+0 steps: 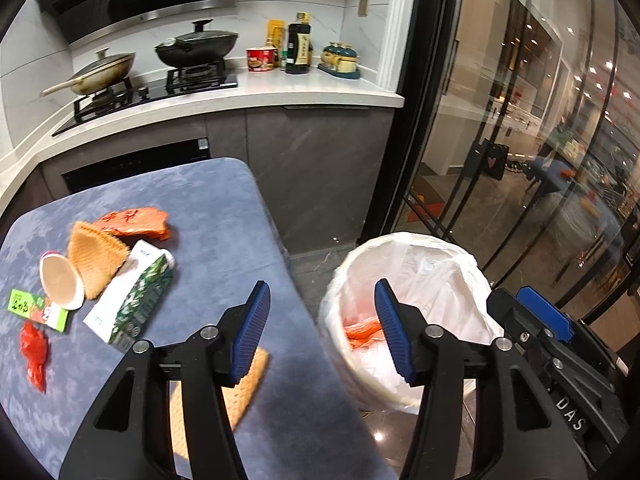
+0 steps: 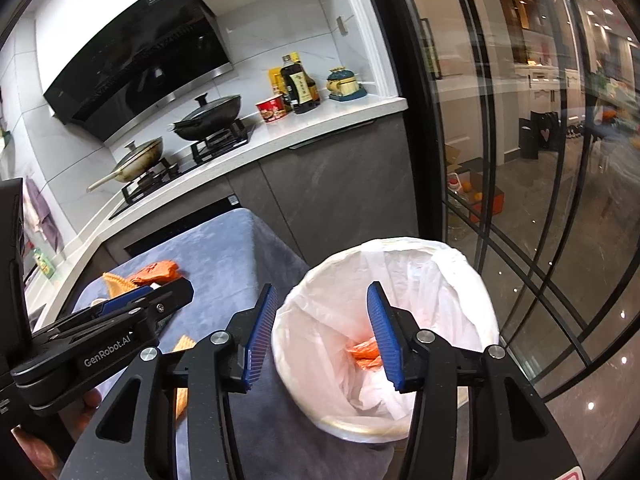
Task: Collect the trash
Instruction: 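Move both grippers back toward the orange foam net and red bag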
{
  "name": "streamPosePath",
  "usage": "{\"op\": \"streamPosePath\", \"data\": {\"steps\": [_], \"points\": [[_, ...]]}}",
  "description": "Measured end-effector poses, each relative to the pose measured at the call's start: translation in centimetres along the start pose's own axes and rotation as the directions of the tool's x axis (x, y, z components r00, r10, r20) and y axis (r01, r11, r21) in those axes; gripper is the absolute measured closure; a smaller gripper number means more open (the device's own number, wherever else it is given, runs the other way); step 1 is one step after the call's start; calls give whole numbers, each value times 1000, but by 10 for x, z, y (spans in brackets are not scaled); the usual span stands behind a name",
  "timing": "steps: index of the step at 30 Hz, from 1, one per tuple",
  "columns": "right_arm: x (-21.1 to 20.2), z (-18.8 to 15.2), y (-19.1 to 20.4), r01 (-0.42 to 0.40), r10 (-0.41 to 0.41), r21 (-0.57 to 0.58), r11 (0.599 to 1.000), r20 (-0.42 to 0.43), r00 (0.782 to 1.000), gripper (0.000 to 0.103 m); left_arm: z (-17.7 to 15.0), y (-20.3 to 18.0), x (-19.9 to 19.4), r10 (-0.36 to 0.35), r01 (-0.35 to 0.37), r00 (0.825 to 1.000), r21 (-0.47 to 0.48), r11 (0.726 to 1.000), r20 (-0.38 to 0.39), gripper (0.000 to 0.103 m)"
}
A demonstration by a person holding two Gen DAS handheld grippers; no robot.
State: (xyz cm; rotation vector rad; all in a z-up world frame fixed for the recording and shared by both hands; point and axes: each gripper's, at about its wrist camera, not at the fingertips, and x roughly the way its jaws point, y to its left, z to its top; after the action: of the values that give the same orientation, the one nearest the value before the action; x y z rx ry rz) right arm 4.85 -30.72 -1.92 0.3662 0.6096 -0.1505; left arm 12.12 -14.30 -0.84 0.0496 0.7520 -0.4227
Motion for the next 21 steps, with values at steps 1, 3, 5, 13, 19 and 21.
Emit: {"op": "streamPosePath", "data": {"steps": [1, 3, 5, 13, 19, 21], "points": [[-1, -1, 4, -4, 4, -4, 1000, -1, 1000, 56, -1, 5, -3, 6, -6, 1000, -7, 1000, 3, 47], [-1, -3, 11, -13, 13, -16, 1000, -3, 1000, 56, -3, 13, -8, 20, -20, 1000, -20, 1000, 12, 44], [-2, -4, 18, -22, 22, -25, 999, -6, 1000, 56, -6, 24, -13, 32, -31, 999, -36, 999, 16, 44], [-2, -18, 55, -68, 66, -77, 995, -31, 997, 56, -17, 69, -34, 87, -84, 996, -104, 991, 26, 42], [4, -35, 87, -114, 106, -109, 987, -76, 991, 56, -30, 109, -48, 136, -131, 990, -162, 978, 22, 39], [8, -41, 97, -125, 114, -119, 985, -95, 989, 56, -36, 123, -51, 153, -148, 988, -182, 972, 15, 39]]}}
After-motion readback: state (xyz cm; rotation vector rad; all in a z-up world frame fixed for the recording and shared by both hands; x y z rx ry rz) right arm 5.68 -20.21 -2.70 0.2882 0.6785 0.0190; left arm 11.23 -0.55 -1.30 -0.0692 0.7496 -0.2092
